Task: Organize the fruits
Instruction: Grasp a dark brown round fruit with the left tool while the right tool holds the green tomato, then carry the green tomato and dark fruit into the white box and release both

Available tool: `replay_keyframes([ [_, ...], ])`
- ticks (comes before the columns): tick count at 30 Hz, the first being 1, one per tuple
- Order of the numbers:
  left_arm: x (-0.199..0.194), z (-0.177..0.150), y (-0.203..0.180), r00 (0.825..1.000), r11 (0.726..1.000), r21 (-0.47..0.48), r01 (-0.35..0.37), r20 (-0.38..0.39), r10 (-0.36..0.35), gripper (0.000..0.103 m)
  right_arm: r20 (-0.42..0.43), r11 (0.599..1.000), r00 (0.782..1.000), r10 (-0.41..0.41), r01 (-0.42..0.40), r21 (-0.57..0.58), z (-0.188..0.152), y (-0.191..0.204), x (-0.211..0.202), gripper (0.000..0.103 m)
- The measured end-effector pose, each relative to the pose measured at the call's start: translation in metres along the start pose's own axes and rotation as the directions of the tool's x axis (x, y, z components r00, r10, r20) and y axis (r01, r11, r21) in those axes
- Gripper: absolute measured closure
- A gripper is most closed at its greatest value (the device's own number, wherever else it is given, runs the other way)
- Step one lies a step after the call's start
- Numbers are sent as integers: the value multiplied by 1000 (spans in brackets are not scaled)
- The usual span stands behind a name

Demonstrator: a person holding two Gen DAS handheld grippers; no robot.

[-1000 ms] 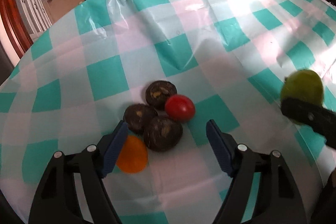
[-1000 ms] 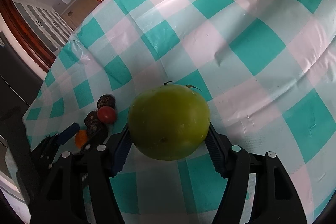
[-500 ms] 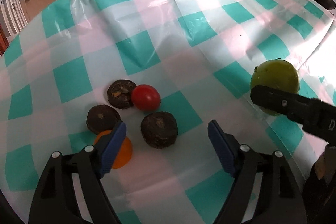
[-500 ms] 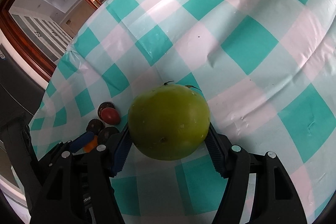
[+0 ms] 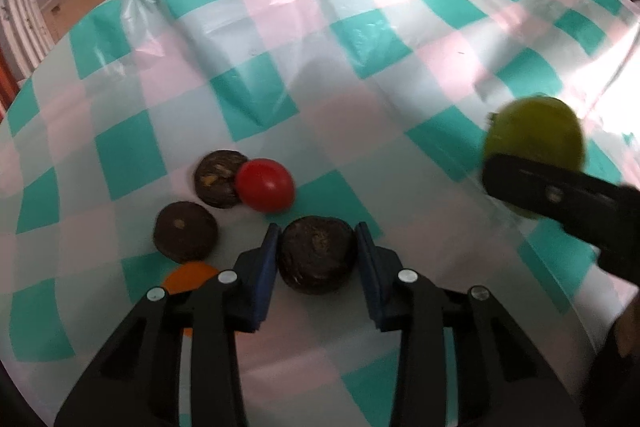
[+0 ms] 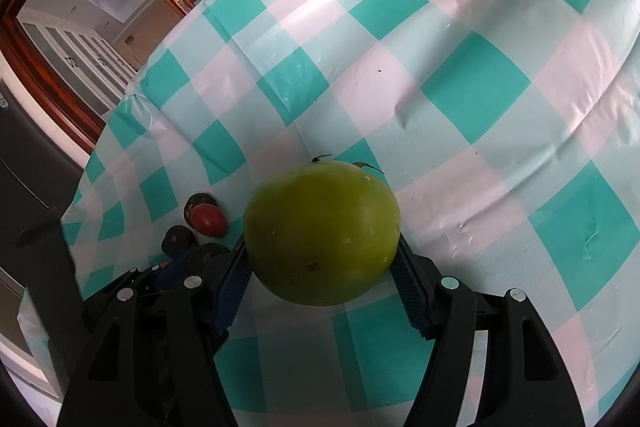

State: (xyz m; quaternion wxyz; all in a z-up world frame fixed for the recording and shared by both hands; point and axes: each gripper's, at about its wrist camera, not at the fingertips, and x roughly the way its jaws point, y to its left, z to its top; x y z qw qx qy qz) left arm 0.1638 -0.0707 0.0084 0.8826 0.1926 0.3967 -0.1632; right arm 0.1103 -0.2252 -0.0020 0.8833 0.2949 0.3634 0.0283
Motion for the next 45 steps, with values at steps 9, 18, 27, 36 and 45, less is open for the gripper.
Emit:
replay_keyframes([
  [9,-1,0,-2,1000,1000,-9,7,-4,-7,61,2,1000,1000,-4,4,-4,0,1,1,38],
  [18,-48,-30,-7,991,987,-131,-90,82,101,66,1,1000,1000,5,-5,-6,0,-1,1,38],
  [27,-113,-102,-2,980,858,-513,14,178,91,66,0,1000,1000,6,-6,-12,-1,0,0,38],
  [36,-107,-106,10,984,823,-562,85,176,19,66,-2,999,999,41,-41,-29,-2,3,-1,38],
  [45,-107,-105,22,983,801,-595,68,179,50,66,68,994,997,42,-35,-99,-1,13,-9,38],
])
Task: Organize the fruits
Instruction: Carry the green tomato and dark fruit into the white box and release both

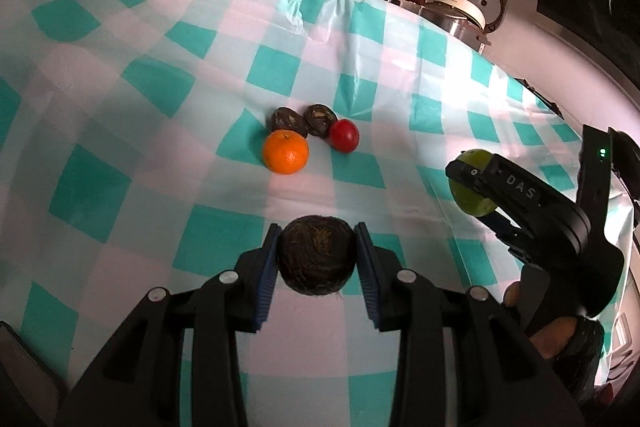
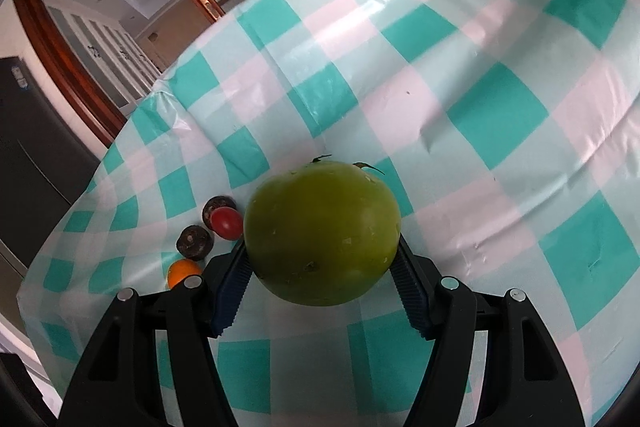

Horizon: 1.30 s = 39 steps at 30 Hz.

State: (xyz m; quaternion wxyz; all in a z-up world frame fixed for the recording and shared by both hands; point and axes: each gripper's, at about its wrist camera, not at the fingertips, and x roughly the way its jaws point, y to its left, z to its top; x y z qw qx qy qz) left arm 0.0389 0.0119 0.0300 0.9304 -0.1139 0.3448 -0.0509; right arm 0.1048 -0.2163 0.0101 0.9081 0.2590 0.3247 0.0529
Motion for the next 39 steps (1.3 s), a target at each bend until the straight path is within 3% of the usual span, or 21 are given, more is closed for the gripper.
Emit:
replay_keyframes([
  [4,0,1,0,1000,1000,-3,0,-1,0,66,11,999,999,34,-34,-2,-2,1,-8,38],
  [7,-3,1,0,1000,1000,0,6,3,-6,66,-8,996,998,68,-68,57,-14,-3,-21,38],
  [11,-9,2,0,1000,1000,-3,28,9,-28,66,-29,988,994,109,-104,117,-56,-6,-67,38],
  [19,-36,-14,-8,993,994,48,98,55,-101,66,-49,993,992,114,-114,7,-126,-14,-177,38],
  [25,-72,-38,-4,977,980,94,178,103,-187,66,40,992,998,44,-39,-116,-155,-47,-281,38],
  [31,-97,-61,-18,958,958,151,245,115,-263,66,98,984,986,-132,142,-104,-173,-120,-357,38],
  [35,-124,-95,-54,937,921,231,312,84,-339,66,76,961,959,-275,276,-8,-201,-186,-389,38],
  [37,-140,-114,-85,915,877,312,366,49,-400,66,34,929,929,-369,367,44,-222,-221,-397,38],
  [39,-158,-138,-124,883,802,413,433,-14,-470,66,-34,895,899,-437,439,84,-240,-248,-397,38],
])
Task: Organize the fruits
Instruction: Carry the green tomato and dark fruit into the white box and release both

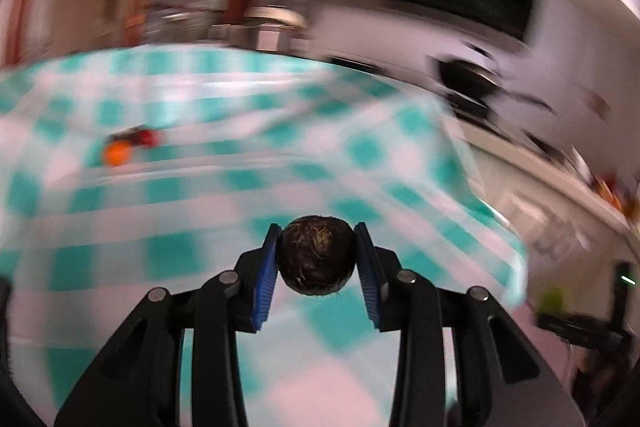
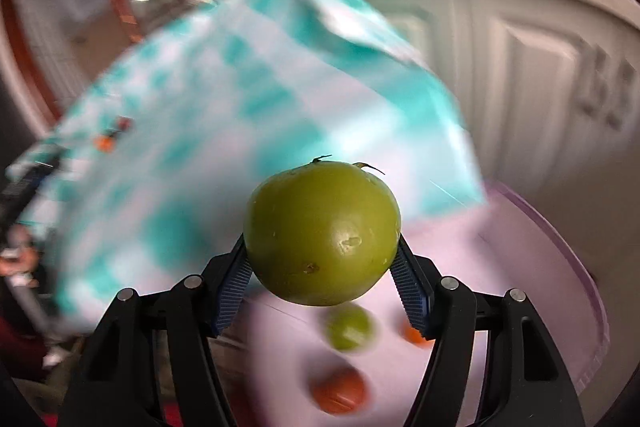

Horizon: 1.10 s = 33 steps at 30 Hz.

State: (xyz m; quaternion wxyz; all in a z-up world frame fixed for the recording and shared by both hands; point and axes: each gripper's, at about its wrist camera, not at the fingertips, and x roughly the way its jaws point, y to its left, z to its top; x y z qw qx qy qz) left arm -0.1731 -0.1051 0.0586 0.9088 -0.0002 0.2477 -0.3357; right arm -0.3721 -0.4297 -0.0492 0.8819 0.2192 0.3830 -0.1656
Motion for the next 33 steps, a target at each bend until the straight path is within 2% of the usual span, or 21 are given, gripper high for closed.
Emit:
replay_keyframes([
  [2,8,-10,-51,992,988,103,115,-66,-108,66,-91,995,992,-86,91,49,-21,-30,18,38],
  [4,18,-24,-90,972,963,174,206,-148,-181,66,-171,985,977,-130,147,91,-36,-52,35,38],
  [7,44,-54,-154,917,901,272,338,-313,-250,66,-230,974,962,-149,183,134,-49,-76,49,38],
  [8,56,-67,-180,884,867,307,393,-387,-264,66,-249,969,954,-168,206,135,-52,-84,53,38],
  [9,61,-76,-194,866,848,324,419,-424,-266,66,-263,965,946,-191,230,126,-53,-88,56,38],
  [10,75,-90,-217,826,814,347,466,-500,-260,66,-278,960,935,-220,258,107,-53,-91,59,38],
  [13,103,-124,-256,756,758,377,533,-615,-226,66,-339,949,892,-298,317,1,-56,-97,70,38],
  [14,116,-141,-270,707,736,369,567,-677,-206,66,-364,948,879,-307,316,-35,-58,-99,74,38],
  [16,134,-165,-283,659,727,357,586,-733,-171,66,-387,950,870,-304,305,-61,-61,-107,76,38],
  [18,151,-192,-294,592,719,337,608,-796,-127,66,-412,951,859,-304,300,-76,-67,-112,76,38],
  [19,157,-204,-297,566,715,332,615,-818,-107,66,-422,950,853,-307,303,-77,-69,-115,77,38],
  [23,168,-233,-306,507,693,333,639,-860,-55,66,-435,956,852,-291,279,-93,-73,-118,74,38],
  [26,171,-247,-313,489,672,345,655,-872,-29,66,-461,953,835,-302,276,-125,-75,-117,80,38],
  [28,172,-250,-311,483,672,343,657,-875,-25,66,-460,952,834,-305,281,-121,-75,-117,80,38],
  [31,176,-251,-307,468,694,313,648,-883,-39,66,-453,956,843,-291,276,-101,-75,-120,77,38],
  [33,179,-250,-303,461,707,293,643,-886,-52,65,-452,953,839,-302,284,-110,-75,-119,77,38],
])
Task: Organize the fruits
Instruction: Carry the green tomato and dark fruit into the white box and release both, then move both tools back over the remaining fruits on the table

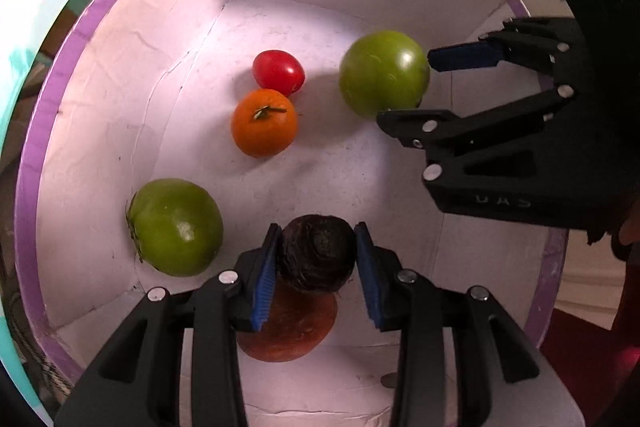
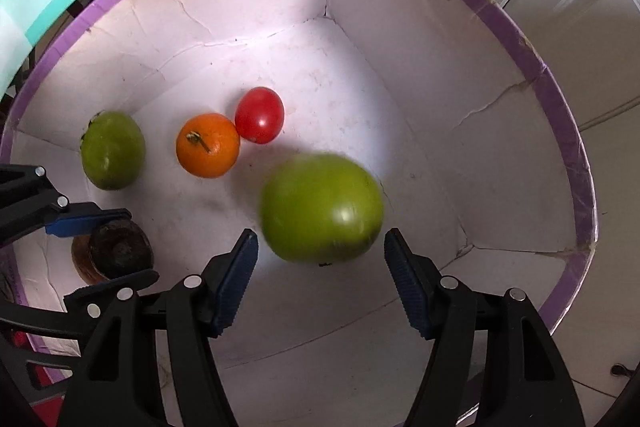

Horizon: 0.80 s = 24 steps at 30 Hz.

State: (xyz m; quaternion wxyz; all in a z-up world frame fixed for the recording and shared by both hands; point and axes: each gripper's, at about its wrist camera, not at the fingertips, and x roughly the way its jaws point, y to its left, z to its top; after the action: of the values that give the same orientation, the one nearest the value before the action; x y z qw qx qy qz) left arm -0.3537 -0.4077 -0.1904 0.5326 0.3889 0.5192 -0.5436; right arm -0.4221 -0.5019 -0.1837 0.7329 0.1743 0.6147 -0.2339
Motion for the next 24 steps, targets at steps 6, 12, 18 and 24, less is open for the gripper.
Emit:
replay_keyframes([
  [6,-15,-7,10,998,1000,-13,26,54,-25,43,0,1000,1000,-19,19,1,-2,2,-2,35],
  [12,-71,-25,26,971,999,-53,-4,240,17,32,124,1000,992,-15,13,18,3,2,-45,35],
  [18,-174,-54,74,876,977,-212,1,472,101,33,395,997,918,25,-52,56,22,15,-126,22],
  [24,-274,-117,108,711,924,-383,-8,648,275,4,522,986,837,162,-154,-58,37,77,-177,18],
])
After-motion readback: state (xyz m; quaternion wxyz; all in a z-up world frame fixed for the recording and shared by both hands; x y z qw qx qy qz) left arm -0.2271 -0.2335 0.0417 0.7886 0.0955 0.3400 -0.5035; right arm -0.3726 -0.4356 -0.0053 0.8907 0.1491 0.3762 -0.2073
